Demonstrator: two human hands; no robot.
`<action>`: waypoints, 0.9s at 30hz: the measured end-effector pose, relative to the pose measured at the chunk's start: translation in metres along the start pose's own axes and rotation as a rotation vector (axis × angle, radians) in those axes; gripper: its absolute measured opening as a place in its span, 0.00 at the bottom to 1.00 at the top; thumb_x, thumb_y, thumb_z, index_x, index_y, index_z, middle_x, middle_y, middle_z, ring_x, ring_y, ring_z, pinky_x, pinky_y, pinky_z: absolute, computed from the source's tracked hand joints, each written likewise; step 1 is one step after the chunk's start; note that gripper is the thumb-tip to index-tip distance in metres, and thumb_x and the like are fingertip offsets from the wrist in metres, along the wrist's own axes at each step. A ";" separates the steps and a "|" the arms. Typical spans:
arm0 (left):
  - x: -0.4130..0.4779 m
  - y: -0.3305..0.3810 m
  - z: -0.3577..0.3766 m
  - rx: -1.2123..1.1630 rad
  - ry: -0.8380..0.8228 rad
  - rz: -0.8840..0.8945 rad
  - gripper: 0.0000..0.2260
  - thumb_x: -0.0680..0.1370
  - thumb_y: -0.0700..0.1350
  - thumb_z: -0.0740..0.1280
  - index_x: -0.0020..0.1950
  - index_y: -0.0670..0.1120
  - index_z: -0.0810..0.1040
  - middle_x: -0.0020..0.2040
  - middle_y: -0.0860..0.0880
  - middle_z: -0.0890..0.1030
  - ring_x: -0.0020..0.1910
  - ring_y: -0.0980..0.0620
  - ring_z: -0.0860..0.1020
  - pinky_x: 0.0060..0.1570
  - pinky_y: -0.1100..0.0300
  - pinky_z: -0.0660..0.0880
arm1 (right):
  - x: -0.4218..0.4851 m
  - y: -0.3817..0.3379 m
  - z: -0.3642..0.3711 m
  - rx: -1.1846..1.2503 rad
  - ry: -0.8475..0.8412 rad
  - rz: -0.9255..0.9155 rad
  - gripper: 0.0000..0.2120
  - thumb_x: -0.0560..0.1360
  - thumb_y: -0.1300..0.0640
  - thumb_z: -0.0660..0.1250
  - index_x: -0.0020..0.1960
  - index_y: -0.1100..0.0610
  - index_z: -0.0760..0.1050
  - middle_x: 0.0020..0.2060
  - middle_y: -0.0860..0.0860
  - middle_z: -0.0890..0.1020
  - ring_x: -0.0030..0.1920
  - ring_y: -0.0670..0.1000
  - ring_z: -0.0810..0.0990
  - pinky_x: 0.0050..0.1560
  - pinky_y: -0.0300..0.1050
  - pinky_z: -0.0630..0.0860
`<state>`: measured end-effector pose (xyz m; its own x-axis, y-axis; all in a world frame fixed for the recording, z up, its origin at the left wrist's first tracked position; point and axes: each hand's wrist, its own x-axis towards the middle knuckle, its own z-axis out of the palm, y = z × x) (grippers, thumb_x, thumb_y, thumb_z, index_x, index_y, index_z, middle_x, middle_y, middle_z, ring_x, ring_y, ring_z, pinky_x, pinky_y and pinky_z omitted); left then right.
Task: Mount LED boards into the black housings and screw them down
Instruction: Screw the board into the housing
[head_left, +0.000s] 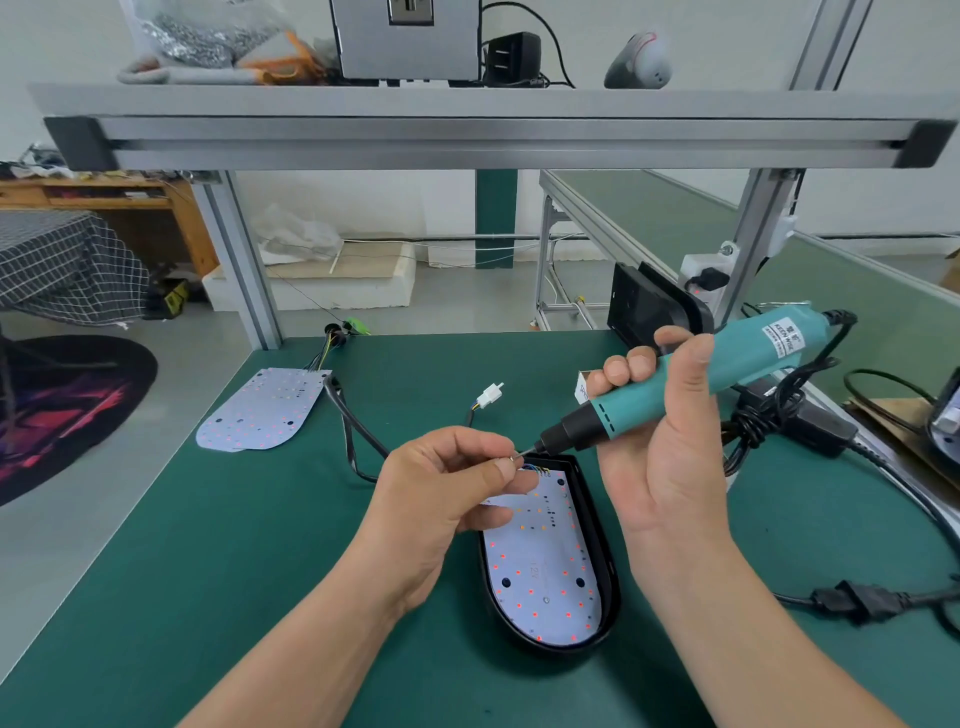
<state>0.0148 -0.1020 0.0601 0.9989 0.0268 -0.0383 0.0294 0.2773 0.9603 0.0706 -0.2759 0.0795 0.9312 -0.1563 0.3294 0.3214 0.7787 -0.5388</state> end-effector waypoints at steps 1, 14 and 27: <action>0.000 0.000 0.000 0.027 0.008 0.019 0.13 0.78 0.32 0.74 0.43 0.50 0.88 0.46 0.43 0.88 0.50 0.43 0.89 0.31 0.63 0.79 | -0.001 0.000 0.000 -0.010 0.001 0.003 0.14 0.79 0.43 0.68 0.55 0.52 0.76 0.39 0.49 0.74 0.40 0.50 0.76 0.51 0.47 0.77; 0.004 -0.015 -0.001 0.364 0.040 0.236 0.17 0.79 0.34 0.73 0.49 0.59 0.85 0.46 0.51 0.88 0.41 0.50 0.87 0.34 0.68 0.75 | -0.002 0.003 -0.006 0.033 0.107 0.062 0.15 0.78 0.43 0.69 0.54 0.54 0.73 0.38 0.49 0.73 0.38 0.50 0.76 0.50 0.48 0.78; 0.006 -0.010 -0.012 0.483 0.160 0.264 0.20 0.71 0.46 0.65 0.59 0.63 0.80 0.49 0.63 0.83 0.37 0.58 0.77 0.38 0.67 0.74 | -0.001 0.003 -0.009 0.052 0.140 0.056 0.14 0.80 0.44 0.70 0.54 0.54 0.73 0.37 0.49 0.73 0.38 0.50 0.75 0.50 0.48 0.78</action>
<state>0.0199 -0.0935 0.0467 0.9578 0.1908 0.2149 -0.1696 -0.2283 0.9587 0.0724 -0.2785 0.0708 0.9635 -0.1920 0.1866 0.2622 0.8184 -0.5113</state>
